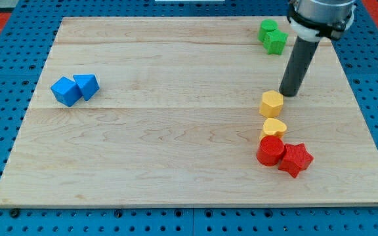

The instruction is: Separate green circle and green star

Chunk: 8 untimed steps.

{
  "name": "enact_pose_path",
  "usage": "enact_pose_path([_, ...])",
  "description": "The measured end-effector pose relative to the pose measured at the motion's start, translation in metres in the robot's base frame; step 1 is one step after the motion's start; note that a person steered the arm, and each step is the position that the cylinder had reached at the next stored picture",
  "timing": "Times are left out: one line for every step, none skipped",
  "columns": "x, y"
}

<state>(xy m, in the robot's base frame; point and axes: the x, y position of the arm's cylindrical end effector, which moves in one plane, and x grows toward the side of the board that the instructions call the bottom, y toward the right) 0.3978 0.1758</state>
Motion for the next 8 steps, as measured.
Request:
enact_pose_path([-0.013,-0.06])
enact_pose_path([0.029,-0.061])
enact_pose_path([0.052,-0.024])
enact_pose_path([0.052,-0.015])
enact_pose_path([-0.039,0.023])
enact_pose_path([-0.116,0.107])
enact_pose_path([-0.19,0.138])
enact_pose_path([-0.206,0.099])
